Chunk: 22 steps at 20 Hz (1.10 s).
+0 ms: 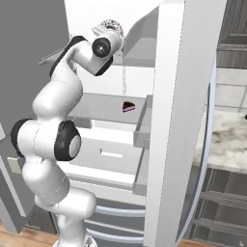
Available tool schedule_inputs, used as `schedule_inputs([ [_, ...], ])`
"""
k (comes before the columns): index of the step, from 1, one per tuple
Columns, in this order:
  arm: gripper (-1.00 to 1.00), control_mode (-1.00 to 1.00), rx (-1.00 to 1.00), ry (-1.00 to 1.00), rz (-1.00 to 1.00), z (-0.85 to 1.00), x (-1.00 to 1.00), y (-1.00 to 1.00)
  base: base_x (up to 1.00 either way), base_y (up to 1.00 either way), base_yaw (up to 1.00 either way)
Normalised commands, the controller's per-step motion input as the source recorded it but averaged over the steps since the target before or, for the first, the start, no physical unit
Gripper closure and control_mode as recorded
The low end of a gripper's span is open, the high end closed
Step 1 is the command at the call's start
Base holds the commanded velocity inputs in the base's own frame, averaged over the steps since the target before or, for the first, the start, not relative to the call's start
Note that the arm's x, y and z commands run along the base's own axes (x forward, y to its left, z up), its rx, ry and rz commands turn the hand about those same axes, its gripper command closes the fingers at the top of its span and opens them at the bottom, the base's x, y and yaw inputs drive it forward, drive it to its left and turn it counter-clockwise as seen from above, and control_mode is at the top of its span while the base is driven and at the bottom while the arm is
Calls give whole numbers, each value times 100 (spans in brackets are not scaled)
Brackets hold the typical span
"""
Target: Take the donut and cake from the fridge and place them on the empty tray on the dining counter.
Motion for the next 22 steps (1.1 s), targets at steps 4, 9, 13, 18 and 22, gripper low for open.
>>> schedule_inputs([
  [4,100,-100,1,0,0,-94,-100,-19,0,0,0],
  [9,100,-100,-2,7,-3,-12,-100,30,0,0,0],
  [13,100,-100,-11,27,-6,75,-100,66,0,0,0],
  [18,100,-100,-30,54,0,87,-77,66,0,0,0],
  [22,100,-100,-40,84,0,-6,-14,23,0,0,0],
])
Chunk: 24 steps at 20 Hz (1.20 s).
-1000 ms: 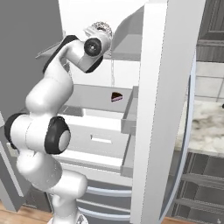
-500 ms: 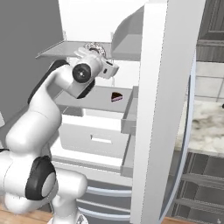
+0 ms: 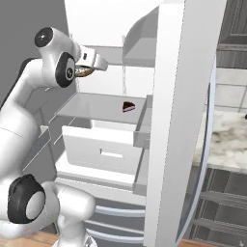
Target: Take the donut and cake from the fridge and place them on the empty tray on the dining counter.
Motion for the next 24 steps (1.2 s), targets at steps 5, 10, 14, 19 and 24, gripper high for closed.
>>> schedule_inputs([
  [5,100,-100,-24,66,0,-96,-6,-4,0,0,0],
  [10,100,-100,-3,18,4,-100,-61,-21,0,0,0],
  [14,100,-100,4,1,5,-100,-69,-49,0,0,0],
  [19,100,-100,7,-13,6,-92,-93,-39,0,0,0],
  [24,100,-100,0,-15,3,-63,-55,2,0,0,0],
])
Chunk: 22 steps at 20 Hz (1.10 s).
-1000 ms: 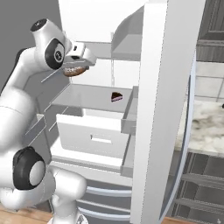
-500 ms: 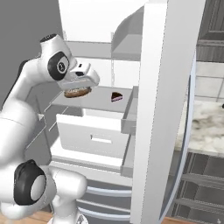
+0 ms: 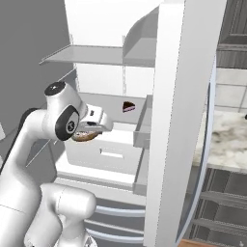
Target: Take the donut and cake from the fridge and place them on the empty tray on the dining counter.
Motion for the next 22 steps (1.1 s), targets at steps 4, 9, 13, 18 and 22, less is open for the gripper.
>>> schedule_inputs([
  [4,100,-100,0,-5,3,-31,-11,31,0,0,0],
  [9,100,-100,0,3,6,0,0,11,0,0,0],
  [13,100,-100,0,2,3,0,0,11,0,0,0],
  [18,100,-100,-1,3,0,0,0,20,0,0,0],
  [22,100,-100,0,0,1,0,0,5,0,0,0],
])
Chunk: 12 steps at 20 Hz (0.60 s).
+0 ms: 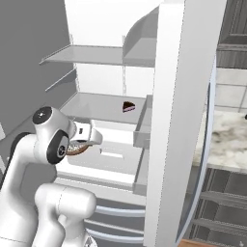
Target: Take the donut and cake from the fridge and place them on the empty tray on the dining counter.
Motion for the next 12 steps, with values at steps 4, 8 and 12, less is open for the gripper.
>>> schedule_inputs([
  [4,100,100,0,0,0,0,0,0,-36,0,8],
  [8,100,100,0,0,0,0,0,0,-63,-1,12],
  [12,100,100,0,0,0,0,0,0,-71,-5,14],
])
